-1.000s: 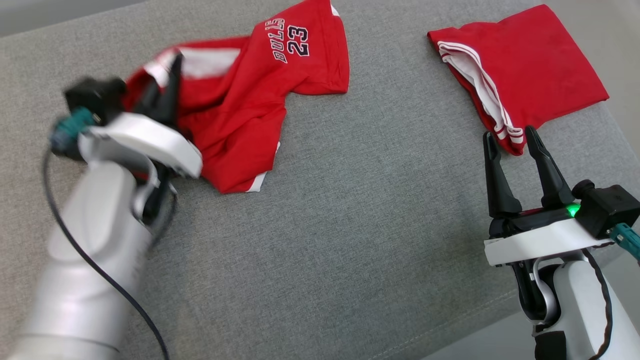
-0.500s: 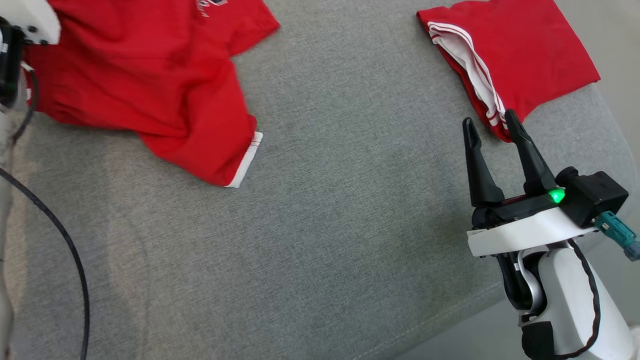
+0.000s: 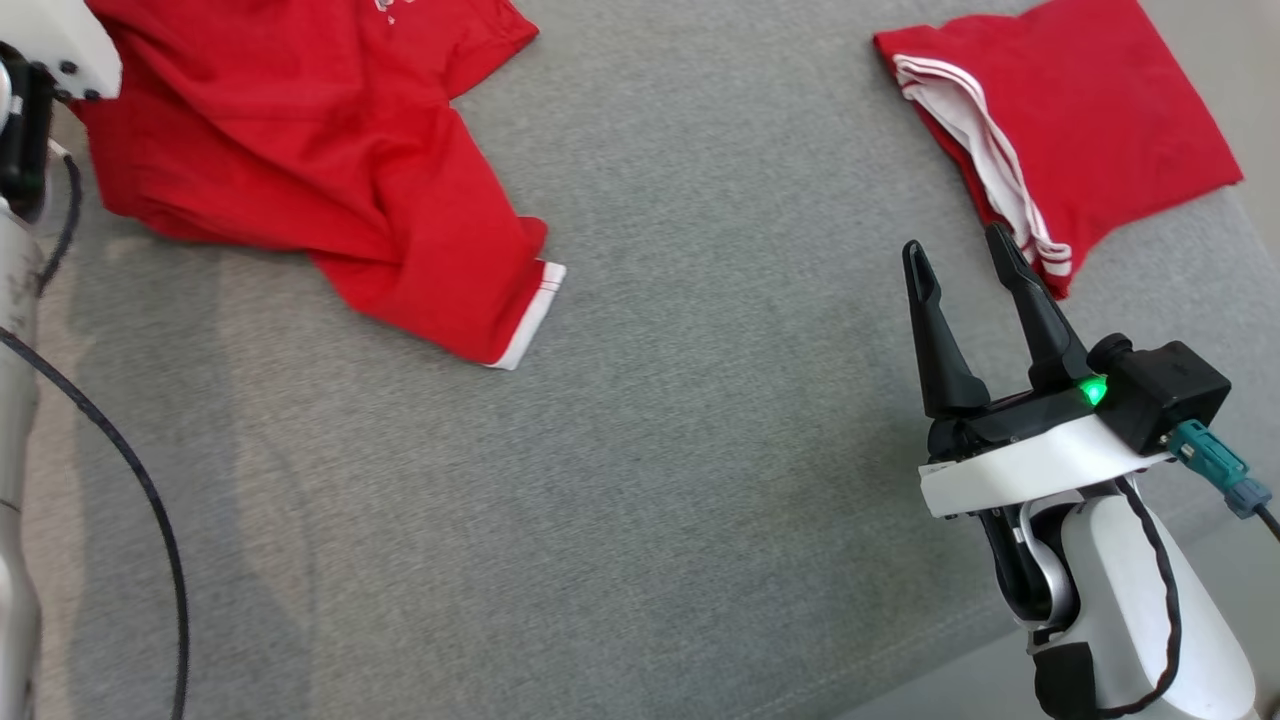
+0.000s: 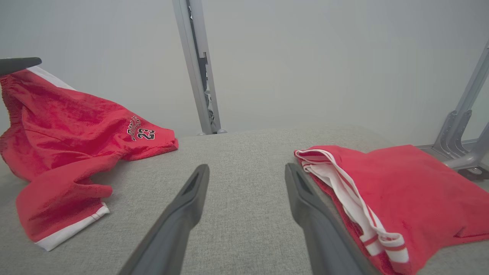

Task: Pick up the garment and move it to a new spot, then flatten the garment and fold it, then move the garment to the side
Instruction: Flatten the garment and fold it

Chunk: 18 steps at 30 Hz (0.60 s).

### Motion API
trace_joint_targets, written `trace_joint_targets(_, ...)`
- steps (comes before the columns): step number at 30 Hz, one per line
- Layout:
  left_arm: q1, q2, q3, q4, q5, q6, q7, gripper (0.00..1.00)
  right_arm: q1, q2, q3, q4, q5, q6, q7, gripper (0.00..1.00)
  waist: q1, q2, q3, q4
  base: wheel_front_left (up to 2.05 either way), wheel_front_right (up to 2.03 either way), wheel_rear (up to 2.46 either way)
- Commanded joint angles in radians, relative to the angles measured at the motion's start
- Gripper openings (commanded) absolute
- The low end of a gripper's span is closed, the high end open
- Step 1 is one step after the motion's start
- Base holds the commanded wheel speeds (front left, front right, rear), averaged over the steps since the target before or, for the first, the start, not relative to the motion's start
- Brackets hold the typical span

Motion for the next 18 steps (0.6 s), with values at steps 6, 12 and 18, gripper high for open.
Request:
trace_joint_targets(6, 0.052, -0.031, -0.054, 0.073, -0.023, -0.065, 0.083, 1.00, -0.011, -0.005, 0.002, 0.024, -0.038, 0.000, -0.005, 1.00, 0.0000, 0.0000, -0.062, 0.084, 0.00, 0.00, 0.00)
trace_joint_targets(12, 0.084, -0.032, -0.117, 0.094, -0.055, -0.086, 0.206, 1.00, -0.010, -0.004, 0.010, 0.032, -0.029, 0.000, -0.005, 1.00, 0.0000, 0.0000, -0.087, 0.101, 0.00, 0.00, 0.00)
trace_joint_targets(18, 0.112, -0.020, -0.161, 0.054, -0.113, -0.087, 0.258, 1.00, -0.002, -0.004, 0.021, 0.042, -0.027, 0.000, -0.006, 1.00, 0.0000, 0.0000, -0.112, 0.114, 0.00, 0.00, 0.00)
